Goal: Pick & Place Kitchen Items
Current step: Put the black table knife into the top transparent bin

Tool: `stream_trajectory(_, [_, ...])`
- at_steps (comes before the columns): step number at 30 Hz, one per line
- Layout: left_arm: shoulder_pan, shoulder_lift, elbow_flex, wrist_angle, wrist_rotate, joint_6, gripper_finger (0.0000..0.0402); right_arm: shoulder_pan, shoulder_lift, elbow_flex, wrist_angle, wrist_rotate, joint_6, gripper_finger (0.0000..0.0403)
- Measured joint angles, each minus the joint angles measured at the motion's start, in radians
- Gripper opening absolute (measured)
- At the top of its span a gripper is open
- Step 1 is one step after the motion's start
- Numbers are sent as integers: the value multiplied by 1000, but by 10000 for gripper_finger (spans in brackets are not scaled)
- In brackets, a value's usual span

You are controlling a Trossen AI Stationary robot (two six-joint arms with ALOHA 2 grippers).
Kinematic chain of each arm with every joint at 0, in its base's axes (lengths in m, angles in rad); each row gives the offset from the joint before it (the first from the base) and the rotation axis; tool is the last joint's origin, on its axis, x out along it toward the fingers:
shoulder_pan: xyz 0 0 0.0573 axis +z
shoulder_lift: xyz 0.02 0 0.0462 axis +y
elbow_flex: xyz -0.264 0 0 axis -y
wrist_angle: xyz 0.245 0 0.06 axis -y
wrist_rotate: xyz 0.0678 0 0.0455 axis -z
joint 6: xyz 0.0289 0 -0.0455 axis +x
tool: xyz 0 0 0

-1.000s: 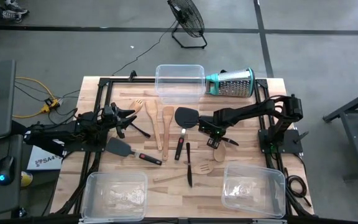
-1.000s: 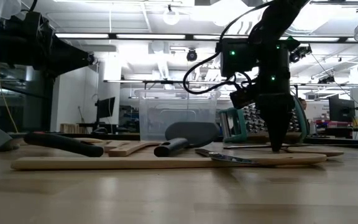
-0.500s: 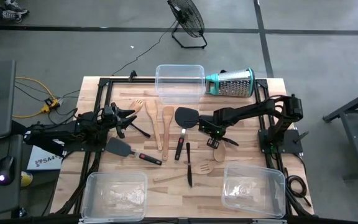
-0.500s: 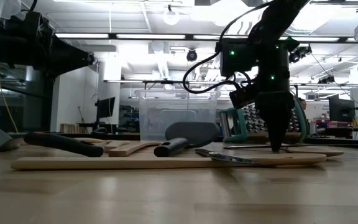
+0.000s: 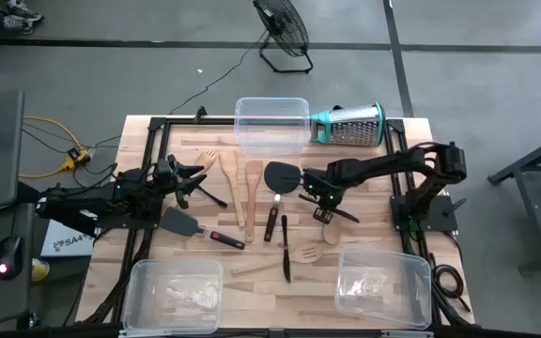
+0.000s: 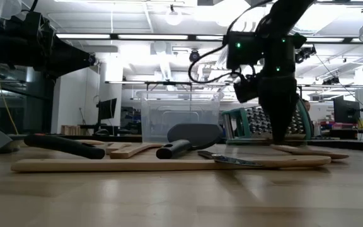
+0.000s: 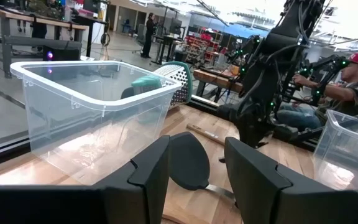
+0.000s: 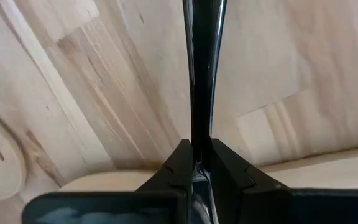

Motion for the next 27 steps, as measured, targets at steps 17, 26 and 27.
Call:
stream_trajectory(17, [0,0,0,0,0,0,152,-46,-288,2,42,-1,-14,25])
stream_trajectory(26, [0,0,0,0,0,0,152,-48,-393,17,220,-22,-37,25])
stream_trajectory(27, [0,0,0,0,0,0,152,-51,-394,27,225,-23,-43,25])
